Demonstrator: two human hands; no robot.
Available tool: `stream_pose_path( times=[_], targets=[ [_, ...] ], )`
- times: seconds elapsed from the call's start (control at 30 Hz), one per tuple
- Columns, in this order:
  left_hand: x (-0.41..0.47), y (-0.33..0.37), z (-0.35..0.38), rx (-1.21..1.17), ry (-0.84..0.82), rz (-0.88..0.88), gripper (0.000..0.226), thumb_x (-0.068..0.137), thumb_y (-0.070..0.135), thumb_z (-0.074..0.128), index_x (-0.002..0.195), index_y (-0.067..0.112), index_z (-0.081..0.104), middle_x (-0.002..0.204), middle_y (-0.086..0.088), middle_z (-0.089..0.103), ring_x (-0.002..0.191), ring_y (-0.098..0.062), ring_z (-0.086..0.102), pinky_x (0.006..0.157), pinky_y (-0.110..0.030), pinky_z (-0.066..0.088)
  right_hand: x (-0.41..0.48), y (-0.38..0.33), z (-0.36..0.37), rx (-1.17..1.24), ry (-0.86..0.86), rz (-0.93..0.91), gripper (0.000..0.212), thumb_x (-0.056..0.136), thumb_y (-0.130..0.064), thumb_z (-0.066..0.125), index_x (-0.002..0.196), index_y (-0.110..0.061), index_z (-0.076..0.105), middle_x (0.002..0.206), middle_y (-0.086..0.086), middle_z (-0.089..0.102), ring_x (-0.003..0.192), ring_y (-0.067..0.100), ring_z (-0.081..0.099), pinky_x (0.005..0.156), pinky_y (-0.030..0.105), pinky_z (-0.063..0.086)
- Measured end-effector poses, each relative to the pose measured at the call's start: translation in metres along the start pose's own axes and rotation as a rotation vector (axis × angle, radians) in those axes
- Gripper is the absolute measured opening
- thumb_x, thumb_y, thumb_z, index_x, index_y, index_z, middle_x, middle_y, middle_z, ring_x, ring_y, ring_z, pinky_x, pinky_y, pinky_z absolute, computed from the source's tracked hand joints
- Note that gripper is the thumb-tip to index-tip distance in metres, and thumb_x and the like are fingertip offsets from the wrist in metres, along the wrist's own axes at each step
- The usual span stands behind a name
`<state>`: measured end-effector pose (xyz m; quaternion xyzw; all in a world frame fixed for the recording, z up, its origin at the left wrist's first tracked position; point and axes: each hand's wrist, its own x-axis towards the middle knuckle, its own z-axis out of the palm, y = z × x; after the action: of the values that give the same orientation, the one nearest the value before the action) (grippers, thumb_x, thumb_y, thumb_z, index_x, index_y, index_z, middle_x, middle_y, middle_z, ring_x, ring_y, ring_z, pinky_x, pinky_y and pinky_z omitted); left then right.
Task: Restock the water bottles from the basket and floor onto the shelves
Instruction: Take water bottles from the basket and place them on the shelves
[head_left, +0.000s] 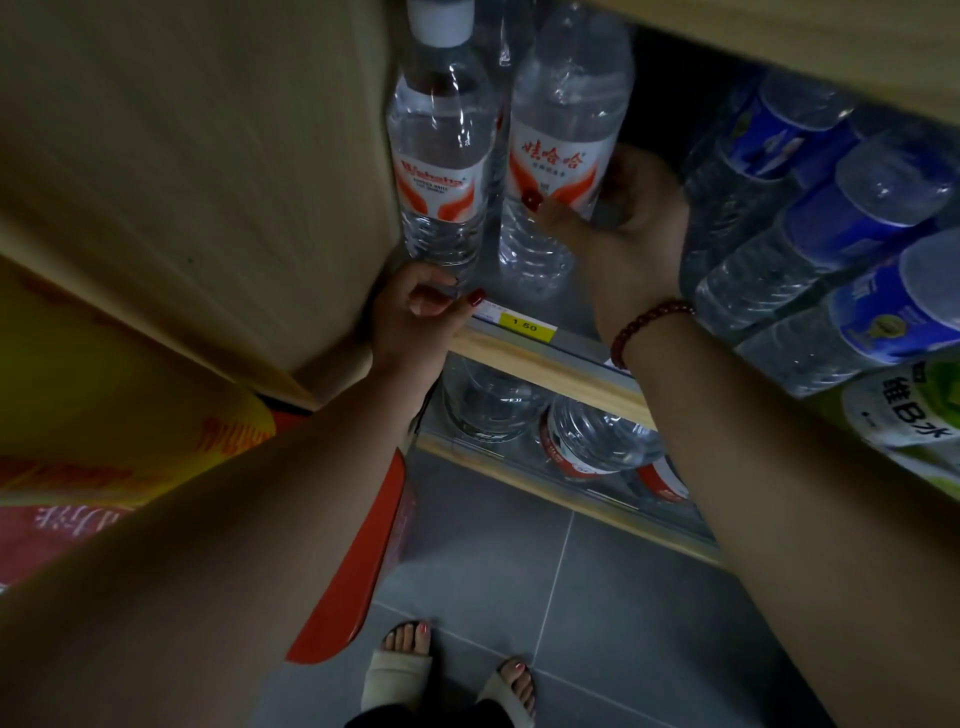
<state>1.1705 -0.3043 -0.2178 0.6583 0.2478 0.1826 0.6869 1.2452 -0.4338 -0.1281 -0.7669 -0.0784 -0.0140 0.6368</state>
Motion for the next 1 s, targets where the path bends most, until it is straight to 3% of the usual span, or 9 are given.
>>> stream_pose_path(
  times=[0.13, 0.3, 0.43, 0.6, 0.7, 0.8, 1.0],
  targets=[
    [0.000, -0.001, 0.000, -0.021, 0.001, -0.008, 0.034, 0.077, -0.005, 0.074, 0.077, 0.022, 0.053, 0.075, 0.004, 0.057, 0.062, 0.008, 0.055, 0.059, -0.008, 0.042, -0.008, 0.015, 0.006, -0.029, 0.003, 0.041, 0.058, 0.067, -0.014, 0.084, 0.117, -0.006, 0.056, 0.112, 0.000, 0.063, 0.101, 0.003, 0.059, 0.080, 0.013, 0.052],
    [-0.001, -0.001, 0.000, -0.028, -0.016, -0.023, 0.033, 0.076, -0.003, 0.075, 0.078, 0.022, 0.053, 0.078, 0.004, 0.060, 0.073, -0.001, 0.056, 0.062, -0.009, 0.044, -0.017, 0.027, 0.007, 0.028, -0.021, 0.054, 0.058, 0.068, -0.011, 0.082, 0.119, -0.010, 0.054, 0.117, 0.006, 0.060, 0.101, 0.000, 0.058, 0.080, 0.014, 0.052],
    [-0.001, -0.001, -0.002, -0.054, -0.019, -0.027, 0.033, 0.076, -0.004, 0.075, 0.078, 0.021, 0.054, 0.077, 0.003, 0.060, 0.072, -0.004, 0.056, 0.062, -0.010, 0.044, -0.022, 0.038, 0.005, -0.150, -0.036, 0.094, 0.068, 0.060, -0.037, 0.083, 0.121, -0.024, 0.055, 0.116, -0.005, 0.061, 0.107, 0.008, 0.058, 0.089, 0.031, 0.054],
    [0.002, -0.002, 0.000, -0.081, -0.018, -0.022, 0.034, 0.076, -0.009, 0.073, 0.077, 0.019, 0.053, 0.074, 0.000, 0.058, 0.070, -0.006, 0.054, 0.061, -0.011, 0.044, -0.025, 0.043, 0.010, -0.145, 0.007, 0.133, 0.051, 0.067, -0.024, 0.085, 0.108, -0.023, 0.054, 0.107, -0.007, 0.065, 0.100, 0.004, 0.061, 0.087, 0.029, 0.055],
    [0.003, -0.006, -0.001, -0.085, -0.026, -0.016, 0.034, 0.076, -0.008, 0.073, 0.078, 0.019, 0.054, 0.076, -0.002, 0.058, 0.073, -0.010, 0.055, 0.063, -0.015, 0.045, -0.023, 0.042, 0.015, -0.148, 0.019, 0.124, 0.047, 0.067, -0.023, 0.085, 0.100, -0.026, 0.052, 0.101, -0.012, 0.063, 0.096, 0.001, 0.061, 0.083, 0.020, 0.054],
    [0.003, -0.006, -0.001, -0.103, -0.024, -0.030, 0.034, 0.076, -0.009, 0.073, 0.077, 0.019, 0.054, 0.075, 0.001, 0.059, 0.069, -0.003, 0.056, 0.063, -0.013, 0.046, -0.023, 0.041, 0.017, -0.143, 0.019, 0.117, 0.045, 0.068, -0.021, 0.084, 0.098, -0.025, 0.050, 0.094, -0.016, 0.061, 0.091, -0.003, 0.059, 0.079, 0.015, 0.052],
    [0.004, -0.004, 0.000, -0.108, -0.015, -0.041, 0.034, 0.075, -0.010, 0.072, 0.075, 0.018, 0.053, 0.077, 0.000, 0.058, 0.074, -0.009, 0.055, 0.065, -0.014, 0.046, -0.022, 0.044, 0.018, -0.161, 0.016, 0.096, 0.045, 0.068, -0.022, 0.083, 0.099, -0.019, 0.052, 0.099, -0.006, 0.065, 0.094, 0.006, 0.062, 0.079, 0.021, 0.055]
  ],
)
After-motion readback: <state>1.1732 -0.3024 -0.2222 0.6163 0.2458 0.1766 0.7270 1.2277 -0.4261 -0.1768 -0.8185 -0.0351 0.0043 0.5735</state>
